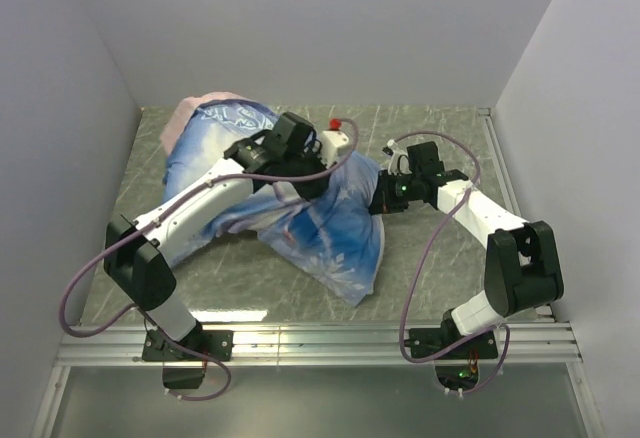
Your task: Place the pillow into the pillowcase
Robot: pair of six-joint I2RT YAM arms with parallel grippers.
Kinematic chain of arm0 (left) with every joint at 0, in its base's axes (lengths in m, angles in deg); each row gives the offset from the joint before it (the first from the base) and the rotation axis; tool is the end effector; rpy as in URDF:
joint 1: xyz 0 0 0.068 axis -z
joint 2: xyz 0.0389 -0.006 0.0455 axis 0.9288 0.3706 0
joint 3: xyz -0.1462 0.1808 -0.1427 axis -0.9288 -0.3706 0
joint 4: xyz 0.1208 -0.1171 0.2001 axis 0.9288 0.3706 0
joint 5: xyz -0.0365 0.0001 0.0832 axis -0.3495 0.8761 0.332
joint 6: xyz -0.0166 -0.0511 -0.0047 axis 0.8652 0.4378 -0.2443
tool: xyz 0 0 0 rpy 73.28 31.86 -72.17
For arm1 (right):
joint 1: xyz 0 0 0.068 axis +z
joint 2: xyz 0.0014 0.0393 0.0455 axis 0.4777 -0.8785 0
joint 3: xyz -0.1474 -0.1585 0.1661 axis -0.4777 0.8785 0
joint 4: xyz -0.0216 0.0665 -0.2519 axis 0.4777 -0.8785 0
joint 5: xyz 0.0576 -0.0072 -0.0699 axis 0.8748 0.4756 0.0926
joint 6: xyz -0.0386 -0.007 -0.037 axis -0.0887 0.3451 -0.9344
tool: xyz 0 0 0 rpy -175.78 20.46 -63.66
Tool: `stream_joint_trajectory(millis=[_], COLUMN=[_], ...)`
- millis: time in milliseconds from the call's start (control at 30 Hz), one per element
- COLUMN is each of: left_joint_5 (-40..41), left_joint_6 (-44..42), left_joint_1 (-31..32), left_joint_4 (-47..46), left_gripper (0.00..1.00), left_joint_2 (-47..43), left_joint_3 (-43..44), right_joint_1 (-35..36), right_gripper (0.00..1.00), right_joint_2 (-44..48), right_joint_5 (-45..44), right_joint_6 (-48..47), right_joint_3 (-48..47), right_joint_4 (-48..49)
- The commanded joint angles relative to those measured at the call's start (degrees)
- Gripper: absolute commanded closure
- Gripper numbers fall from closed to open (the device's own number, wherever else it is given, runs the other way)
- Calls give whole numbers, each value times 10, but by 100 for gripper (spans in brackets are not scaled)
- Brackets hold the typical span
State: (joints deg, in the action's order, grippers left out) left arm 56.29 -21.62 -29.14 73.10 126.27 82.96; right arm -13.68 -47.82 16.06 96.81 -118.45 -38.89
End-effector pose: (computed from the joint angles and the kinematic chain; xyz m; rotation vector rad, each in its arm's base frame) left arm 0.2725 -0.2361 0.3400 1.1205 2.1335 -0.6383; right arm 0.2933 0.0995 0.2237 -0.3617 2.4686 0.9763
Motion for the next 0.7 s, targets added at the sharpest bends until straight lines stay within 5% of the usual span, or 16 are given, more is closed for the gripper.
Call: stream_joint_trajectory(millis=[0, 200, 367, 533, 667], left_joint_5=[-223, -243, -260, -134, -116], left_joint_6=[108, 64, 37, -20, -74], left_joint_1=[68, -11, -180, -320, -476], left_joint_4=[-63, -44, 19, 53, 41], left_gripper=[100, 92, 46, 27, 17], left_joint_2=[8, -13, -58, -63, -16], left_joint_3=[16, -60, -1, 59, 68], right_joint_1=[18, 14, 10, 7, 6], right_gripper=[100, 100, 100, 100, 100], right_joint_2=[-3, 21, 37, 39, 35], right_joint_5=[27, 14, 5, -5, -7], right_joint_6=[30, 2, -24, -52, -75], right_joint_3=[-8, 10, 29, 21, 6], right_joint_4=[65, 52, 46, 38, 25])
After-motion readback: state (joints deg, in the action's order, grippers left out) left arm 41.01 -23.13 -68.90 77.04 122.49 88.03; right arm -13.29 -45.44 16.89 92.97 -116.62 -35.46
